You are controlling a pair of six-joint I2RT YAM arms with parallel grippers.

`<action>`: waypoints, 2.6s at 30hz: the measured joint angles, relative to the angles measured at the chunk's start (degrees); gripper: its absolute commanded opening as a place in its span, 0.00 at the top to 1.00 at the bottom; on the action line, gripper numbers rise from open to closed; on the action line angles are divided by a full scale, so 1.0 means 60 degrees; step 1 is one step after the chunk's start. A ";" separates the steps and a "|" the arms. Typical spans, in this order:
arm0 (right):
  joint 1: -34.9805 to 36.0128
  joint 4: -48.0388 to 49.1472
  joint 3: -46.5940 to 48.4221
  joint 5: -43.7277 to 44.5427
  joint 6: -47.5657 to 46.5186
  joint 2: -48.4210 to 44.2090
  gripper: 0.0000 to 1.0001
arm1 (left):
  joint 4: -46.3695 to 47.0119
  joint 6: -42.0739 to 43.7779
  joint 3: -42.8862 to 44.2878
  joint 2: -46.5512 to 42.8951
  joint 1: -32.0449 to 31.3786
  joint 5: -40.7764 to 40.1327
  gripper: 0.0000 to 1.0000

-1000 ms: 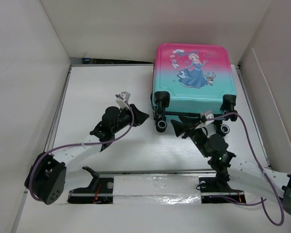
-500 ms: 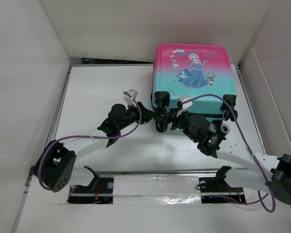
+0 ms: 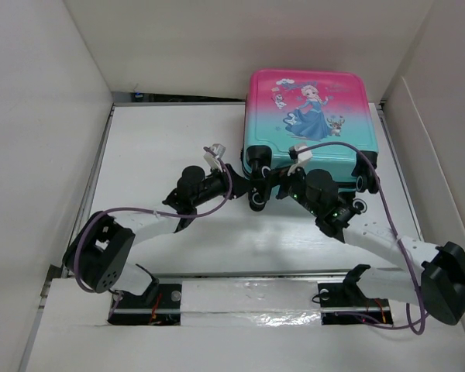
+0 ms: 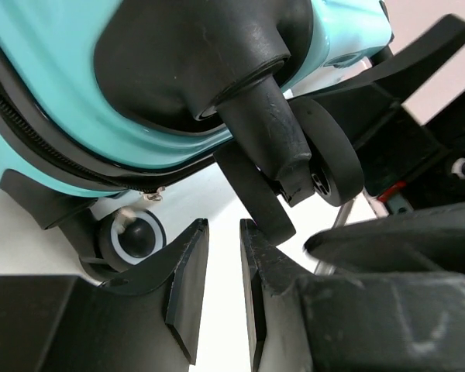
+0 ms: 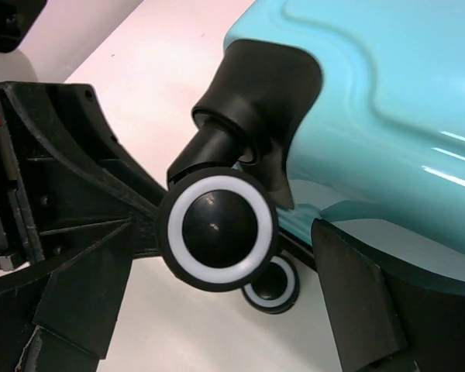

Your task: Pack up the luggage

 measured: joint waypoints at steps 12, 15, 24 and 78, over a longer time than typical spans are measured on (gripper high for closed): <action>-0.0423 0.1439 0.0000 -0.1694 0.0951 0.1253 0.04 | 0.0313 -0.0084 0.0004 0.0255 0.0044 0.0324 0.80; -0.0423 0.1847 0.0000 -0.1832 0.1060 0.1504 0.14 | 0.0324 -0.0080 0.0004 0.0266 0.0033 0.0379 0.80; -0.0426 0.2324 -0.0004 -0.1512 0.1271 0.1723 0.57 | 0.0397 -0.0044 0.0015 0.0295 0.0138 0.0040 0.80; -0.0495 0.1891 -0.0058 -0.1483 0.0710 0.1151 0.98 | 0.1326 0.1253 0.0656 0.2881 -0.2987 -0.8845 0.54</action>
